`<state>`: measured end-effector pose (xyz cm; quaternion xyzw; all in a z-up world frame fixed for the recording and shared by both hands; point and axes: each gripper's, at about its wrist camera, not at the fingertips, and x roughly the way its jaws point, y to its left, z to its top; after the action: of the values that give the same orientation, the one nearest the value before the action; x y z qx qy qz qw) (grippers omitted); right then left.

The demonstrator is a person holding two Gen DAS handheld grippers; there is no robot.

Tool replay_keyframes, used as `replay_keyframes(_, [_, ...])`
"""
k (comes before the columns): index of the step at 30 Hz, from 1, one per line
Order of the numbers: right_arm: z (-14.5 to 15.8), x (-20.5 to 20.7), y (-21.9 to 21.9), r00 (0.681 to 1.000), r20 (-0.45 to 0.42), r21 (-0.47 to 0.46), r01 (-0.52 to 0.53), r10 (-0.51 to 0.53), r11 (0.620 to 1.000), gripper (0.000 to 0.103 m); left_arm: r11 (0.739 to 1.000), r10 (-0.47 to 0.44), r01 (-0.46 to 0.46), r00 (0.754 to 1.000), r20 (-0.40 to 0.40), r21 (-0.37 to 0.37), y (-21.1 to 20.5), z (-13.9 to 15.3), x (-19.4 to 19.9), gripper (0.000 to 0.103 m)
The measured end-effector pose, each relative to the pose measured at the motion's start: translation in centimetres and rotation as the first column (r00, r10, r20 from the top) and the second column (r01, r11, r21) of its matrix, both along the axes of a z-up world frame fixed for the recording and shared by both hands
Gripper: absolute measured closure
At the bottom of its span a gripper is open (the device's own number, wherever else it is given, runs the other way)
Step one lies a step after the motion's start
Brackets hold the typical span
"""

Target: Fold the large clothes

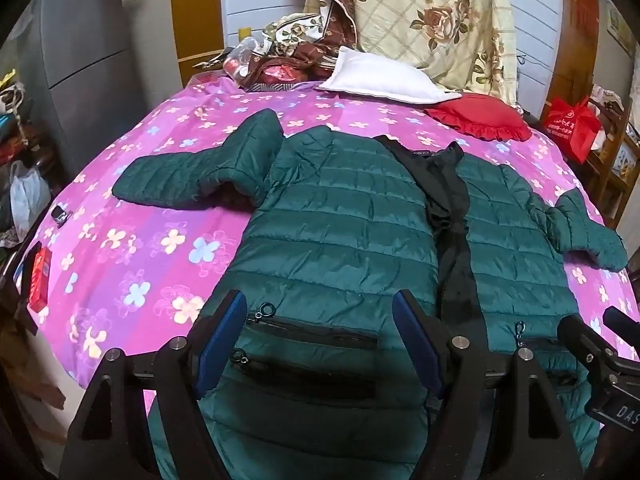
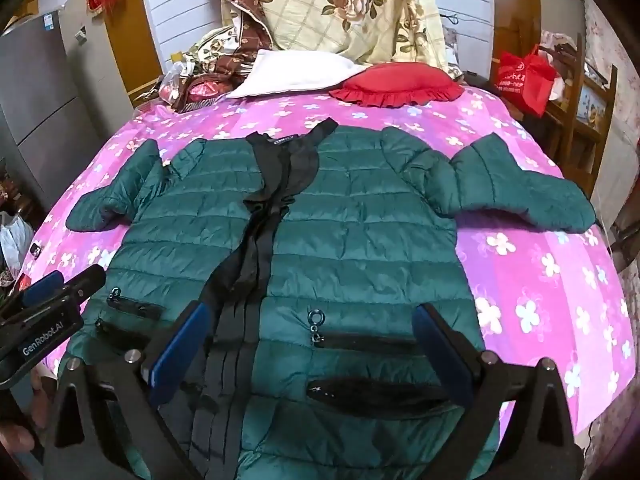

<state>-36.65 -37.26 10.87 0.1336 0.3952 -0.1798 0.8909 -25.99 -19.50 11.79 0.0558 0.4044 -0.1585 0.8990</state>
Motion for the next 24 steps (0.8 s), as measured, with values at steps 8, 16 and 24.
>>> replay_keyframes(8, [0.1, -0.1, -0.3, 1.000, 0.002, 0.027, 0.006, -0.007, 1.000, 0.000, 1.000, -0.011, 0.011, 1.000, -0.011, -0.006, -0.2, -0.2, 0.0, 0.056])
replay_keyframes(16, [-0.2, 0.0, -0.7, 0.999, 0.000, 0.041, 0.033, -0.033, 0.999, 0.000, 1.000, -0.011, 0.011, 1.000, -0.012, -0.007, -0.2, -0.2, 0.0, 0.056])
replay_keyframes(24, [-0.4, 0.0, -0.8, 0.999, 0.009, 0.029, 0.041, -0.041, 0.999, 0.000, 1.000, -0.014, 0.014, 1.000, -0.015, -0.006, -0.3, -0.3, -0.1, 0.056])
